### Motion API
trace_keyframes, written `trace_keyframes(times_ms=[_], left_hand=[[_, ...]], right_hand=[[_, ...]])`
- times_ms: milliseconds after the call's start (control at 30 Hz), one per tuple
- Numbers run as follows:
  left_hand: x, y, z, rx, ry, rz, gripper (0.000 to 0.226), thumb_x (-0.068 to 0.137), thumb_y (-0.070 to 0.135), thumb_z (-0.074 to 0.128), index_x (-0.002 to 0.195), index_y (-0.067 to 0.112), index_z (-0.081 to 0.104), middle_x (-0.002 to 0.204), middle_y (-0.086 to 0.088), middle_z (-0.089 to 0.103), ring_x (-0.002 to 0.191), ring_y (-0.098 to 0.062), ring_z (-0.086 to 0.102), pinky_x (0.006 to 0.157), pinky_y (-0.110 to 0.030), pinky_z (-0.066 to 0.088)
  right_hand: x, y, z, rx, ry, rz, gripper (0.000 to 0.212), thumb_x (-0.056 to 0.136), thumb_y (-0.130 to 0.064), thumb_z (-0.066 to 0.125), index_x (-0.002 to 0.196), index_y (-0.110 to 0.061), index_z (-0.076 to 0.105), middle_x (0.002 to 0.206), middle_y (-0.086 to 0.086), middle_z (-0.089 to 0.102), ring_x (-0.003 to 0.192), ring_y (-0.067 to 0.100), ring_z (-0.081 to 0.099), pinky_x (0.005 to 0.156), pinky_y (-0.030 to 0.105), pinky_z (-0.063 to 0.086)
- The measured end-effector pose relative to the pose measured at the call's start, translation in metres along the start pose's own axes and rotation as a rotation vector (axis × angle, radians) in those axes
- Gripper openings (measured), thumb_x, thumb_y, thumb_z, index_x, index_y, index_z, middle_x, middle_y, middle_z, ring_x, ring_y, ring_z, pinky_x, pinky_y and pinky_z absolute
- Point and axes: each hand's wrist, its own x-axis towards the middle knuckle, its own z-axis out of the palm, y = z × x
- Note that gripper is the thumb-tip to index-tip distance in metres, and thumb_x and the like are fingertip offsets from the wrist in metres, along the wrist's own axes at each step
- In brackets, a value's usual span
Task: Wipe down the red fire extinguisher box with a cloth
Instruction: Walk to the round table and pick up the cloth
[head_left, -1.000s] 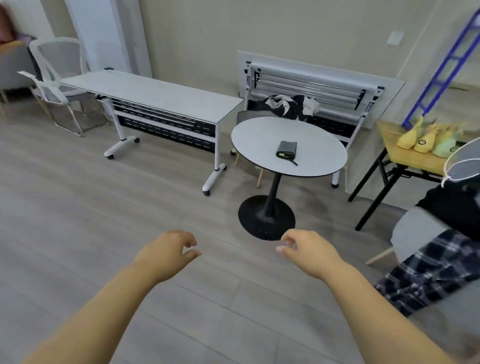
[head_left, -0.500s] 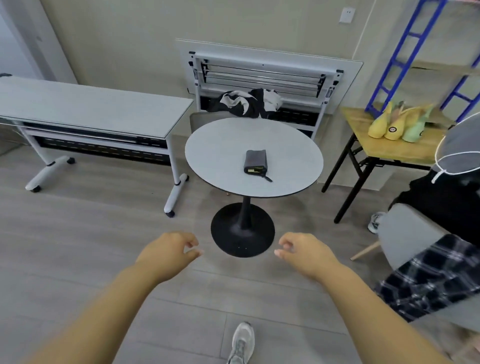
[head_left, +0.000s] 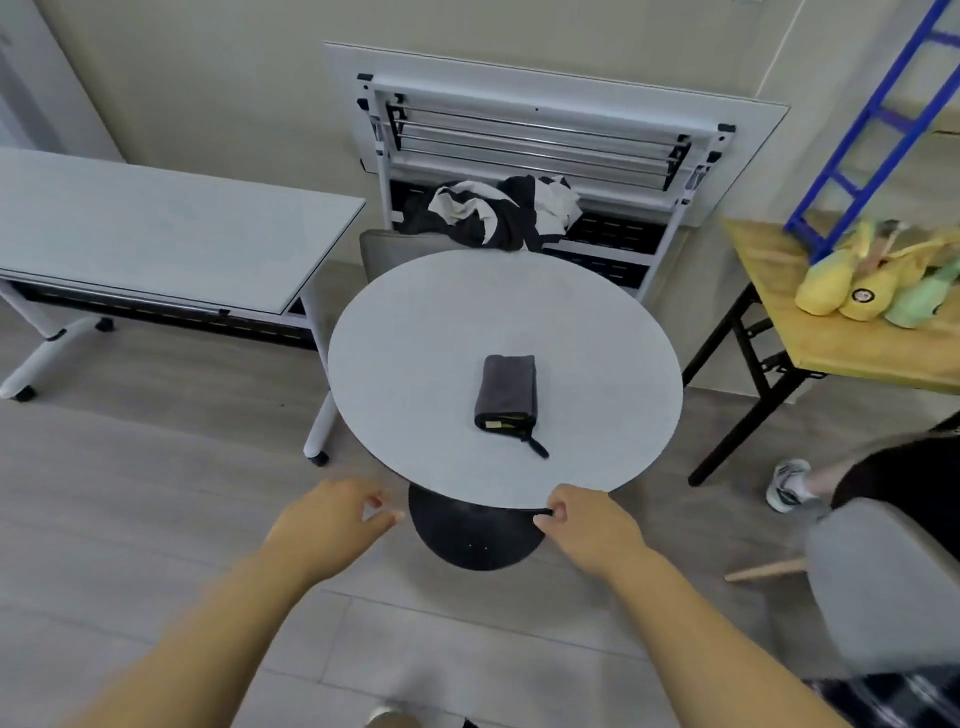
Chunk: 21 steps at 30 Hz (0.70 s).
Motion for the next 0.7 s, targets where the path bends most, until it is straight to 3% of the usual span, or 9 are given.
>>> trace_keyframes(times_ms=[167, 367, 700], left_hand=[[0.067, -0.011, 0.004, -0.001, -0.097, -0.006, 0.026, 0.089, 0.050, 0.052, 0.107, 0.032, 0.059, 0.106, 0.015, 0.058, 0.097, -0.008, 0.057, 0.081, -0.028, 0.048], [0.162, -0.024, -0.004, -0.075, -0.146, 0.029, 0.029, 0.088, 0.049, 0.055, 0.108, 0.029, 0.061, 0.105, 0.014, 0.060, 0.095, -0.007, 0.056, 0.085, -0.029, 0.049], [0.261, -0.038, -0.023, -0.016, -0.237, 0.042, 0.027, 0.088, 0.050, 0.054, 0.108, 0.033, 0.061, 0.103, 0.018, 0.058, 0.097, -0.004, 0.056, 0.083, -0.025, 0.047]], right_hand=[[0.065, -0.011, -0.006, -0.013, -0.019, 0.061, 0.043, 0.095, -0.042, 0.044, 0.134, -0.022, 0.044, 0.131, -0.002, 0.053, 0.116, 0.016, 0.052, 0.091, 0.031, 0.045], [0.147, -0.032, -0.025, -0.011, 0.052, 0.152, 0.049, 0.096, -0.046, 0.042, 0.135, -0.016, 0.037, 0.128, 0.004, 0.050, 0.113, 0.022, 0.052, 0.084, 0.032, 0.045], [0.247, -0.057, -0.024, 0.008, -0.015, 0.377, 0.074, 0.092, -0.052, 0.050, 0.144, -0.010, 0.017, 0.129, 0.010, 0.044, 0.116, 0.027, 0.050, 0.089, 0.036, 0.048]])
